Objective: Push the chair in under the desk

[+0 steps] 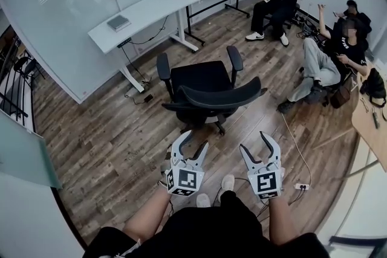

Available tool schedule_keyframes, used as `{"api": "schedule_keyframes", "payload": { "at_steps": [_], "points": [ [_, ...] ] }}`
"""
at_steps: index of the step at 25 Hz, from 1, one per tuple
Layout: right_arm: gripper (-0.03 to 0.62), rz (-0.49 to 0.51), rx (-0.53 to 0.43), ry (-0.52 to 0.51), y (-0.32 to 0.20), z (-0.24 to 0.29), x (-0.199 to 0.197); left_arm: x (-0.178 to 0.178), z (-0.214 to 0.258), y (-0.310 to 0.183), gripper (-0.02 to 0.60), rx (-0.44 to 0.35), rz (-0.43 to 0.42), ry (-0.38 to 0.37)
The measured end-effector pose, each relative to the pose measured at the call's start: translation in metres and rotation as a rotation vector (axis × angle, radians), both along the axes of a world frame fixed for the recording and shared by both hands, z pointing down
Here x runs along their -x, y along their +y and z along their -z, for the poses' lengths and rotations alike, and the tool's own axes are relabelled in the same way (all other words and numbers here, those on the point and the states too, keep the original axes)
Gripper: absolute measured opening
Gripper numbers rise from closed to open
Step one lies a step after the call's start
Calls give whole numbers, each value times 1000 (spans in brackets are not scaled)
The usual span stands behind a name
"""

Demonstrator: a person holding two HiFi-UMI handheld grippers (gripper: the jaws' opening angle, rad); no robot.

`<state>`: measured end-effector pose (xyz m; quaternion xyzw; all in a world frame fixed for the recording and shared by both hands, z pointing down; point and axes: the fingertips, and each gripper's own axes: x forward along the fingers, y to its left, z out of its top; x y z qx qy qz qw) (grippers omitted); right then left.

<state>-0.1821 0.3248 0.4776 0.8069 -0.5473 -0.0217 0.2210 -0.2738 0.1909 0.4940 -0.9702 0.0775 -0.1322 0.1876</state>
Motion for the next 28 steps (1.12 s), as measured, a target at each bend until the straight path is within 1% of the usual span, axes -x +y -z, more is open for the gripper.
{"api": "schedule_keyframes", "payload": {
  "at_steps": [2, 4, 5, 7, 10, 14, 19, 21, 22, 25, 26, 28],
  "points": [
    [316, 12, 24, 36, -4, 0, -6, -9, 1, -2, 287, -89, -12, -37],
    [325, 25, 73, 83, -8, -1, -12, -18, 2, -3, 325, -182, -31, -79],
    [332, 31, 102, 112, -10, -1, -14, -23, 3, -3, 334, -228, -42, -101],
    [348, 45, 151, 180, -15, 0, -18, -32, 5, -3, 339, -304, -60, -136],
    [374, 77, 220, 258, -23, -9, -27, -44, 14, -9, 339, -396, -60, -151],
    [417, 111, 312, 305, -34, -25, -41, -61, 23, -19, 342, -522, -58, -200],
    [426, 142, 363, 375, -50, -28, -66, -80, 14, -40, 368, -635, -59, -274],
    [426, 164, 381, 405, -56, -26, -73, -88, 7, -47, 380, -692, -66, -328],
    [426, 178, 394, 431, -59, -26, -76, -92, 5, -51, 380, -725, -72, -368],
    [426, 239, 449, 549, -73, -25, -75, -105, -1, -60, 382, -807, -98, -480],
    [428, 265, 474, 595, -79, -27, -73, -110, -4, -62, 385, -819, -106, -510],
    [430, 306, 519, 664, -91, -32, -73, -117, -8, -68, 388, -817, -110, -568]
  ]
}}
